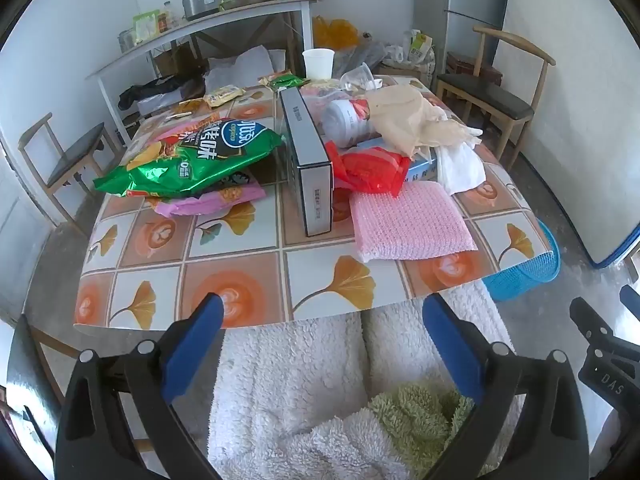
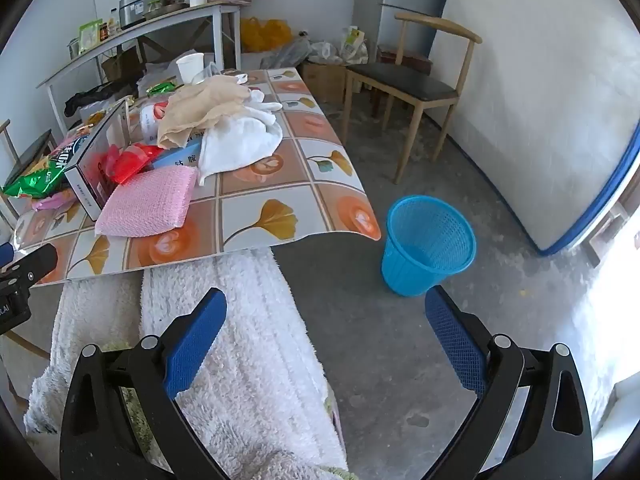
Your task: Collect trash
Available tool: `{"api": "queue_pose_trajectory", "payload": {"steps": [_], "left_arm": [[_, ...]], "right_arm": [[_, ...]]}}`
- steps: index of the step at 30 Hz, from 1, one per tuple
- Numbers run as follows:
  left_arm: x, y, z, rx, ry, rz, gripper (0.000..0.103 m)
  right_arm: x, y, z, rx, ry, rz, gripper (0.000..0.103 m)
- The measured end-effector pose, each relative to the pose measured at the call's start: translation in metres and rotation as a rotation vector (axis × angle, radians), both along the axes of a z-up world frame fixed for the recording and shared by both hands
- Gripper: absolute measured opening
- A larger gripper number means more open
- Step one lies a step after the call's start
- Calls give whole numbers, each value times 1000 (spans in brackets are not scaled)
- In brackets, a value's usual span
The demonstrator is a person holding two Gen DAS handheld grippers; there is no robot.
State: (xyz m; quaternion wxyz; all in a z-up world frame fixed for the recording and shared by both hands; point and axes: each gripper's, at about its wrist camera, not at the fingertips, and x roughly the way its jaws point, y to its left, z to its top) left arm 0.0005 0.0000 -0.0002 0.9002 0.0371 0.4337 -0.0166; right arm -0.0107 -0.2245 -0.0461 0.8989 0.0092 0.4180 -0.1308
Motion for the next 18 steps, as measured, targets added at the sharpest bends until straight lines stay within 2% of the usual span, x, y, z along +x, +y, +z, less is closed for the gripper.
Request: {"api": "queue_pose_trajectory", "payload": {"steps": [18], "left_arm": [[-1, -4, -6, -4, 6, -1, 97]], "right_arm": [[0, 1, -2, 3, 0, 0, 96]]}}
